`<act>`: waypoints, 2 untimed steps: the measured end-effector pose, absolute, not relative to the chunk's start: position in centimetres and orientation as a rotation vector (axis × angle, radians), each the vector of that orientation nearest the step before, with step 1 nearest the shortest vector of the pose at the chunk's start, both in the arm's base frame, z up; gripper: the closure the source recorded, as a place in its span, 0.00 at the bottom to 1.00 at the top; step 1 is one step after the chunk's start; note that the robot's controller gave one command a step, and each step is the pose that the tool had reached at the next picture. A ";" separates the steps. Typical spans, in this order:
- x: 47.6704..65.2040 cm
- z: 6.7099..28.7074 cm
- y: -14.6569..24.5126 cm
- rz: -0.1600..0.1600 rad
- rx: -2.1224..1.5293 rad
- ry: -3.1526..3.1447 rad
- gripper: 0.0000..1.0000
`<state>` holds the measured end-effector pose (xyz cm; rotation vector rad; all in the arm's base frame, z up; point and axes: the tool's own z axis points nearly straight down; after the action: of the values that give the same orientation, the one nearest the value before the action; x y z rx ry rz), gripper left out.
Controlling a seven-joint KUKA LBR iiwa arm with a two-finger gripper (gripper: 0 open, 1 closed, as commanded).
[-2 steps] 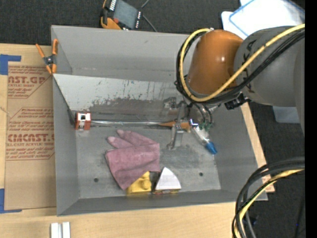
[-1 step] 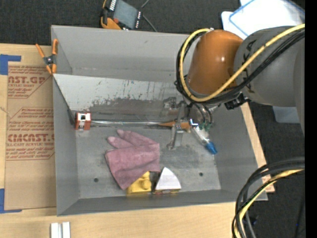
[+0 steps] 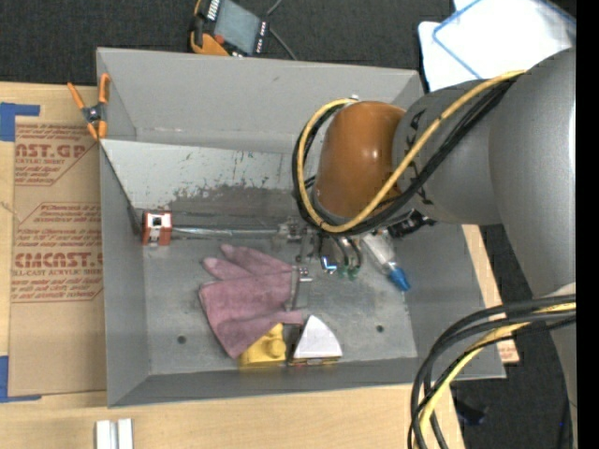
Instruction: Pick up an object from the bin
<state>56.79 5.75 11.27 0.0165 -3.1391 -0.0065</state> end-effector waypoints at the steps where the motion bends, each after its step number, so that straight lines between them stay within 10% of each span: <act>1: 55.1 8.6 4.3 -0.003 0.013 -3.153 0.00; 2: 55.0 8.7 4.4 -0.003 0.037 -3.154 0.00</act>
Offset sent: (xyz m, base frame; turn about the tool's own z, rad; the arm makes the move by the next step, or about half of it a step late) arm -0.0599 -0.0143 -0.0345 -0.3543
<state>55.05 4.37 8.73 0.0367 -3.1544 -0.0026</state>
